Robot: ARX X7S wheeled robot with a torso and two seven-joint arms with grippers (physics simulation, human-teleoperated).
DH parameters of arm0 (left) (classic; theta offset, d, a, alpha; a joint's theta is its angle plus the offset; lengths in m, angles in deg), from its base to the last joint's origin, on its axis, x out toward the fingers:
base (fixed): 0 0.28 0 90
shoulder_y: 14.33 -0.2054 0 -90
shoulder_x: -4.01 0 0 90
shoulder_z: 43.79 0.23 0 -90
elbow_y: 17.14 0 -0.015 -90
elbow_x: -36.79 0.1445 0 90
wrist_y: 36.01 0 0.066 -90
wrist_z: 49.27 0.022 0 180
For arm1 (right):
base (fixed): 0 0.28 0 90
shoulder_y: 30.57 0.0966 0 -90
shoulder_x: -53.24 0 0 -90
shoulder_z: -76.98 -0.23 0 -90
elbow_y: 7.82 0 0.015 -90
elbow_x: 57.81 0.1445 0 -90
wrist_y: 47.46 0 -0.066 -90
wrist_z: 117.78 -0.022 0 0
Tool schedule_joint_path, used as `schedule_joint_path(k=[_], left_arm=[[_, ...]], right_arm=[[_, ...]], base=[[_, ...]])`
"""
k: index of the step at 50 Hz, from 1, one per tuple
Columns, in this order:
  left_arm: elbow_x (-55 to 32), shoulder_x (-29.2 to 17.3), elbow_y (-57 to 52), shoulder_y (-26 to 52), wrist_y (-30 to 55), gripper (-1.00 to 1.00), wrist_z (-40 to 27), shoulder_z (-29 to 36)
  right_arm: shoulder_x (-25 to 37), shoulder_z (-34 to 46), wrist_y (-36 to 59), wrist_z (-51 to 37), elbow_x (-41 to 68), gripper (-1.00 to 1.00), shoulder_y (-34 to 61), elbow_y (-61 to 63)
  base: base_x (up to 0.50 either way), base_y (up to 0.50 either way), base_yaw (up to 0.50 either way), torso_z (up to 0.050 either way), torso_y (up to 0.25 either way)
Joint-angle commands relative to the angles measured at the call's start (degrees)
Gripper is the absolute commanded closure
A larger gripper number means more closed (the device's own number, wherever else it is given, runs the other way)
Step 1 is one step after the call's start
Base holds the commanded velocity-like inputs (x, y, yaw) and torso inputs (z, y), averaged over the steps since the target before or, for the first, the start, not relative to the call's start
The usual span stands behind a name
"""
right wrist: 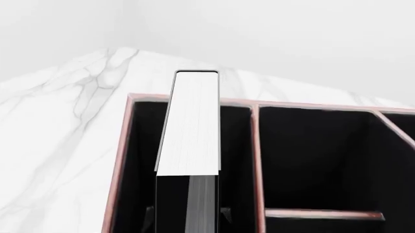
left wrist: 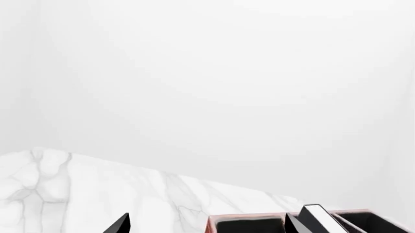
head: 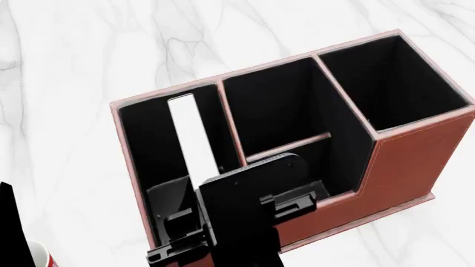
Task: Pick up the book and place it in the left compartment of the caddy.
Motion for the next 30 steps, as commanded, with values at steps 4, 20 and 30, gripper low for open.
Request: schedule_joint_path(k=[4,20,30], left_arm=[[-0.23,-0.31,-0.12,-0.01,-0.03,-1.00,-0.35,-0.08],[-1.46,-1.20,-1.28,0.81,1.40,-1.00,-1.61,-0.41],[-2.03,-1.58,-1.50,1.25,1.84,-1.00,-2.09,-0.51]], right_arm=[[-1.56,-0.05,-1.86,2.85,-4.33,1.00,0.68,-3.51],[-2.83,0.68,-6.19,5.80,-6.73,1.00,-0.53,-9.41],[-4.00,0.55,-7.96,6.83,-7.20,1.00,-0.72,-12.61]], base=[[0.00,0.00,0.00,0.000,0.003],[0.00,0.00,0.00,0.001,0.001],[0.00,0.00,0.00,0.000,0.001]])
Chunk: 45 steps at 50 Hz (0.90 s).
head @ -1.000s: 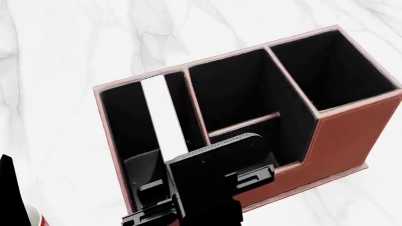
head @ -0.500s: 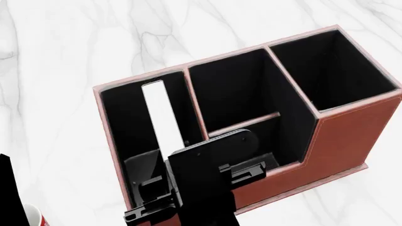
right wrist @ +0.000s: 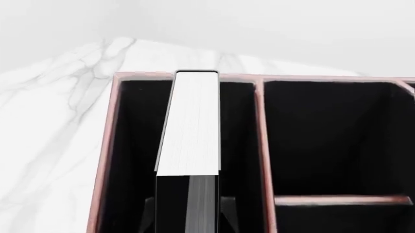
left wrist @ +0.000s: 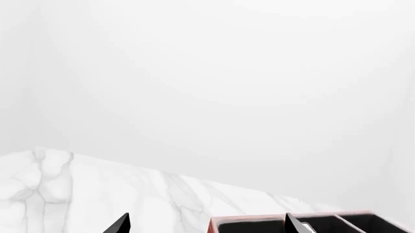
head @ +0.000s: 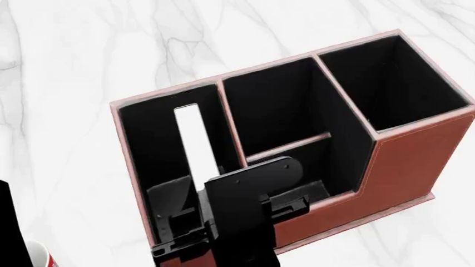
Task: Pick up the book and place it in the left compartment of the caddy.
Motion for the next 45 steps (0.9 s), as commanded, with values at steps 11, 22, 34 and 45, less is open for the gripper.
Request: schedule_joint_path(k=[11,22,34,45], left_arm=[[-0.79,-0.72,-0.53,0.70,0.83,-1.00,-0.90,-0.01],[-1.02,-0.92,-0.52,0.78,0.83,-1.00,-1.14,-0.03],[-0.85,-0.94,-0.33,0.76,0.63,-1.00,-1.15,0.31],[-1.08,-1.18,-0.45,0.73,0.57,-1.00,-1.41,0.19]], right_arm=[[-2.13,-0.01,-4.67,3.42,-5.71,1.00,-0.38,-6.49],[-2.39,1.07,-8.26,5.47,-8.35,1.00,-0.77,-8.80],[-2.68,1.60,-12.17,6.78,-10.31,1.00,-2.14,-10.78],[-3.74,1.90,-13.69,7.81,-11.01,1.00,-2.01,-13.67]], base=[[0.00,0.00,0.00,0.001,0.002],[0.00,0.00,0.00,0.000,0.001],[0.00,0.00,0.00,0.000,0.002],[0.00,0.00,0.00,0.001,0.002]])
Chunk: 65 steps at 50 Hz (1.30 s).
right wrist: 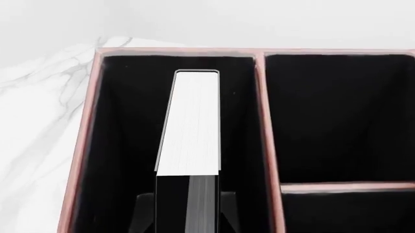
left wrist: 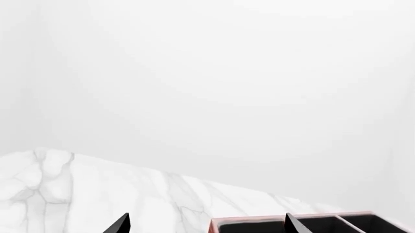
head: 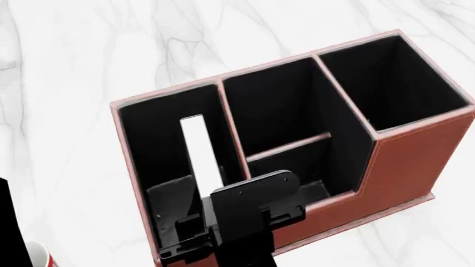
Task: Pick up the book and place it in the left compartment of the caddy.
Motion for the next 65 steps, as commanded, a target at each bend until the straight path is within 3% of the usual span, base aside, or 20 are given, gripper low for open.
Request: schedule_joint_path(k=[1,65], left_arm=[[-0.14,-0.19,0.03,0.02,-0.12,-1.00,-0.17,-0.02],[-0.48,-0.89,1.12,0.11,-0.98,-1.00,-0.85,-0.03]], right_arm=[[-1.25,-0.43,-1.64,1.44,-3.94,1.00,0.82,-1.72],[-7.84,0.43,-10.82,7.49,-7.23,1.00,3.88,-20.07]], base=[[0.00,0.00,0.00,0.000,0.000],[0.00,0.00,0.00,0.000,0.001]])
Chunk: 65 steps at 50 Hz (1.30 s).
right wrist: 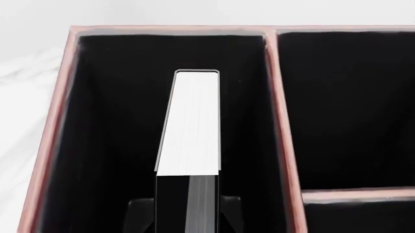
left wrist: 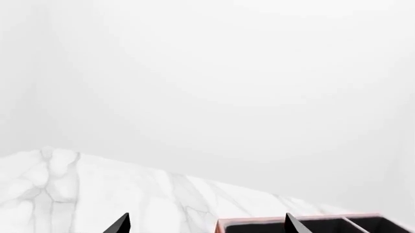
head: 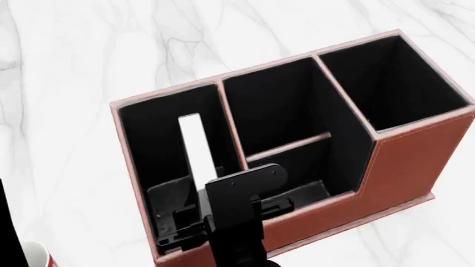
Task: Pick up the book and place it in the left compartment of the caddy.
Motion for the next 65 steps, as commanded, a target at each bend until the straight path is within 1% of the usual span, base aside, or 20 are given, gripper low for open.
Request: schedule_joint_path(k=[1,24,55,56,65], left_arm=[[0.33,0.10,0.56,0.15,-0.14,-1.00,0.04,0.41],[0.29,-0.07,1.01,0.21,-0.41,-1.00,-0.07,0.62],[0.49,-0.38,0.89,0.16,-0.69,-1.00,-0.37,0.99],[0.53,-0.37,1.02,0.14,-0.80,-1.00,-0.31,0.98],[0.51,-0.40,1.16,0.31,-0.88,-1.00,-0.23,1.22]], right_arm=[[-1.36,-0.69,-3.04,1.83,-3.99,1.00,0.75,-3.68],[-3.26,-0.99,-7.25,4.43,-3.98,1.00,0.58,-10.55],[-2.85,-0.45,-5.96,3.23,-3.59,1.00,0.47,-8.99],[-2.83,-0.44,-5.83,3.13,-3.57,-1.00,0.49,-8.89],[-2.72,-0.41,-5.01,2.50,-3.33,-1.00,0.69,-8.38]], base=[[0.00,0.00,0.00,0.000,0.000],[0.00,0.00,0.00,0.000,0.001],[0.00,0.00,0.00,0.000,0.002],[0.00,0.00,0.00,0.000,0.000],[0.00,0.00,0.00,0.000,0.000]])
